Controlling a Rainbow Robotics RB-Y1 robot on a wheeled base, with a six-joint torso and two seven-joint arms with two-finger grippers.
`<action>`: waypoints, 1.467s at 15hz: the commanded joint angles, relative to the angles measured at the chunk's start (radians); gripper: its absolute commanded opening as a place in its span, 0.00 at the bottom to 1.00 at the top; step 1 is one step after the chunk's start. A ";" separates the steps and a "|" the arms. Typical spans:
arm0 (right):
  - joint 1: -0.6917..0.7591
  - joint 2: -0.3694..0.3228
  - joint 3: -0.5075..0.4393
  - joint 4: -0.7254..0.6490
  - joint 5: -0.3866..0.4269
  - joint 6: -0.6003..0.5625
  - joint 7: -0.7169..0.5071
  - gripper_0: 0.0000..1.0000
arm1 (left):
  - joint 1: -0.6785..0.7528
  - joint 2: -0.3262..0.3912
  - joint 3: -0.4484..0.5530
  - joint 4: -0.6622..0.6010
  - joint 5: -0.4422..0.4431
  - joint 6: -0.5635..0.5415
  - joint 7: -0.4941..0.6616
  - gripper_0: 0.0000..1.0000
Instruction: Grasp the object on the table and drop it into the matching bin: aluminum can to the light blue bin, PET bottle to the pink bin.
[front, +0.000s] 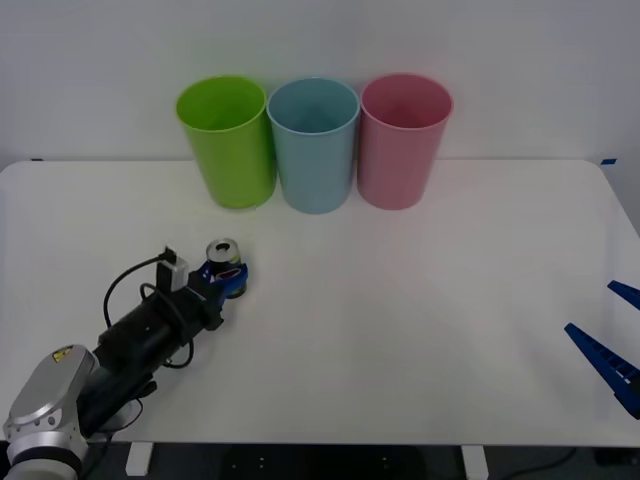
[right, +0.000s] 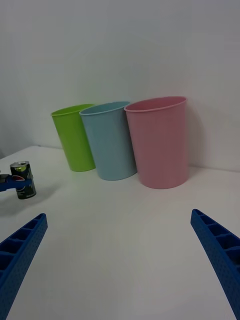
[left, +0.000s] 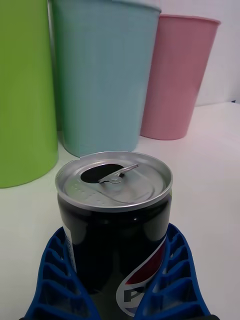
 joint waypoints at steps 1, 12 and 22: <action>0.000 0.000 0.000 0.000 0.000 0.000 0.000 1.00 | 0.009 0.006 0.000 -0.056 0.006 -0.005 0.023 0.00; 0.000 0.000 0.000 0.000 0.000 0.000 0.000 1.00 | -0.043 0.075 -0.005 -0.319 -0.015 -0.010 0.389 0.00; 0.000 0.000 0.000 0.000 0.000 0.000 0.000 1.00 | -0.262 0.095 0.003 -0.317 -0.103 0.068 0.704 0.00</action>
